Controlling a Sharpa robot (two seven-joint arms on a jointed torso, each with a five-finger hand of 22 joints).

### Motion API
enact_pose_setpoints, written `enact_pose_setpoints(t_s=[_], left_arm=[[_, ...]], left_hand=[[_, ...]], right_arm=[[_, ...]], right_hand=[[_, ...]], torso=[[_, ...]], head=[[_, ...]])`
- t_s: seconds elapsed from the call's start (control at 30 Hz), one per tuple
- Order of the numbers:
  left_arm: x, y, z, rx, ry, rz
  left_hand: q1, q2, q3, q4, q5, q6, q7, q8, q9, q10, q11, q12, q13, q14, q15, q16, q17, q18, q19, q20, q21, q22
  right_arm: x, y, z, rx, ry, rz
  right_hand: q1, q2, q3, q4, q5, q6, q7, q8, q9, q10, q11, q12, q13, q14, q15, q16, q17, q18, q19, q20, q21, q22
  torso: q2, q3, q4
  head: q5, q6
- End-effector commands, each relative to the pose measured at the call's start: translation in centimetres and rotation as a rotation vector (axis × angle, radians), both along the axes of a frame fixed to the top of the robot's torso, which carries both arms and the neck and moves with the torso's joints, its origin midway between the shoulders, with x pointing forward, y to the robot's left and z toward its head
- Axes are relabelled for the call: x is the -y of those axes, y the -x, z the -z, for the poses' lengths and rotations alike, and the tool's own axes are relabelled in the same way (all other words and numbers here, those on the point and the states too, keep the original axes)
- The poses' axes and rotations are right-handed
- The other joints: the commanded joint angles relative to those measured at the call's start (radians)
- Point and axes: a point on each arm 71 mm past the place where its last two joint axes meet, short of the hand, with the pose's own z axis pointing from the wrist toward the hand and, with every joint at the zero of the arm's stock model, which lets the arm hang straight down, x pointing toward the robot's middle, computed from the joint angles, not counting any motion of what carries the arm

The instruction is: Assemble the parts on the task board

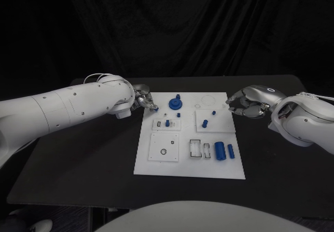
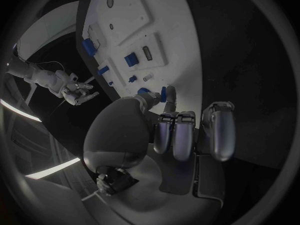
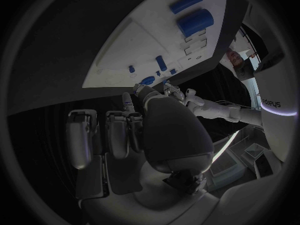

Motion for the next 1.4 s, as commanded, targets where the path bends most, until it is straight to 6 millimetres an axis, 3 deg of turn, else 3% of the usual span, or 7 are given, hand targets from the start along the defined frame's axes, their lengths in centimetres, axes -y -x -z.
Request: enact_pose_setpoints(t_s=[0.03, 0.53, 0.73, 0.87, 1.13, 1.4], left_arm=[[0.3, 0.1, -0.1, -0.009, 0.102, -0.021], [-0.6, 1.0, -0.1, -0.031, 0.135, -0.041], [-0.9, 1.9, -0.2, -0.032, 0.149, -0.036], [-1.2, 2.8, -0.4, -0.02, 0.167, -0.036], [-1.3, 4.5, -0.6, 0.001, 0.206, -0.028], [-1.2, 5.9, 0.2, -0.01, 0.228, -0.022]], left_hand=[[-0.014, -0.002, 0.011, -0.004, -0.006, 0.009, -0.003, 0.006, 0.002, 0.106, -0.003, -0.004, 0.263, 0.106, -0.001, 0.003, 0.263, 0.004, -0.006, 0.0, -0.004, 0.198], [-0.049, -0.003, 0.024, -0.006, -0.055, 0.032, -0.011, 0.02, 0.012, 0.106, -0.008, -0.004, 0.263, 0.106, -0.004, 0.003, 0.263, 0.005, -0.008, -0.002, -0.007, 0.197], [-0.054, -0.004, 0.028, -0.008, -0.057, 0.046, -0.015, 0.027, 0.016, 0.106, -0.012, -0.004, 0.263, 0.106, -0.007, 0.003, 0.263, 0.005, -0.009, -0.003, -0.009, 0.197], [-0.057, -0.005, 0.044, -0.016, -0.081, 0.053, -0.019, 0.03, 0.018, 0.106, -0.016, -0.004, 0.263, 0.106, -0.01, 0.003, 0.263, 0.005, -0.009, -0.007, -0.008, 0.197], [-0.071, -0.016, 0.123, -0.053, -0.141, 0.058, -0.022, 0.032, 0.026, 0.106, -0.019, -0.004, 0.263, 0.106, -0.014, 0.003, 0.263, 0.005, -0.009, -0.012, -0.008, 0.197], [-0.086, -0.019, 0.155, -0.084, -0.167, 0.055, -0.021, 0.033, 0.031, 0.106, -0.018, -0.004, 0.263, 0.106, -0.014, 0.003, 0.263, 0.006, -0.014, -0.012, -0.015, 0.195]], right_arm=[[0.1, 0.0, 0.2, -0.01, 0.008, 0.017], [0.3, 0.1, 0.2, -0.01, 0.009, 0.02], [0.4, 0.1, 0.1, -0.011, 0.01, 0.023], [0.4, 0.2, 0.1, -0.011, 0.009, 0.024], [0.5, 0.2, 0.1, -0.009, 0.008, 0.027], [0.5, 0.2, 0.1, -0.002, 0.004, 0.027]], right_hand=[[-0.009, 0.002, 0.007, 0.001, 0.007, 0.005, 0.001, -0.006, -0.001, 0.08, 0.005, -0.007, 0.227, 0.093, 0.007, -0.003, 0.21, -0.006, 0.083, 0.006, -0.006, 0.25], [-0.009, 0.002, 0.008, 0.0, 0.007, 0.004, 0.0, -0.008, -0.002, 0.08, 0.005, -0.007, 0.226, 0.093, 0.007, -0.003, 0.209, -0.005, 0.082, 0.006, -0.007, 0.249], [-0.009, 0.002, 0.009, -0.001, 0.007, 0.002, -0.001, -0.009, -0.002, 0.081, 0.004, -0.006, 0.228, 0.093, 0.007, -0.003, 0.209, -0.005, 0.083, 0.006, -0.007, 0.25], [-0.009, 0.002, 0.01, -0.001, 0.007, 0.002, -0.002, -0.009, -0.003, 0.082, 0.004, -0.005, 0.23, 0.093, 0.006, -0.004, 0.207, -0.005, 0.082, 0.006, -0.007, 0.25], [-0.01, 0.001, 0.01, -0.001, 0.007, 0.001, -0.003, -0.01, -0.003, 0.083, 0.003, -0.004, 0.23, 0.093, 0.006, -0.004, 0.207, -0.005, 0.082, 0.006, -0.007, 0.25], [-0.01, 0.001, 0.01, -0.001, 0.007, 0.001, -0.004, -0.01, -0.003, 0.083, 0.003, -0.004, 0.231, 0.092, 0.006, -0.005, 0.206, -0.005, 0.082, 0.006, -0.007, 0.25]], torso=[[0.0, -0.0001, 0.0007], [0.001, -0.0003, 0.0008], [0.001, 0.0, 0.0008], [0.001, 0.0003, 0.0006], [0.0, 0.0006, 0.0008], [0.0, 0.0002, 0.0015]], head=[[0.001, 0.0], [0.002, 0.0], [0.003, 0.0], [0.004, 0.0], [0.012, 0.0], [0.016, 0.0]])
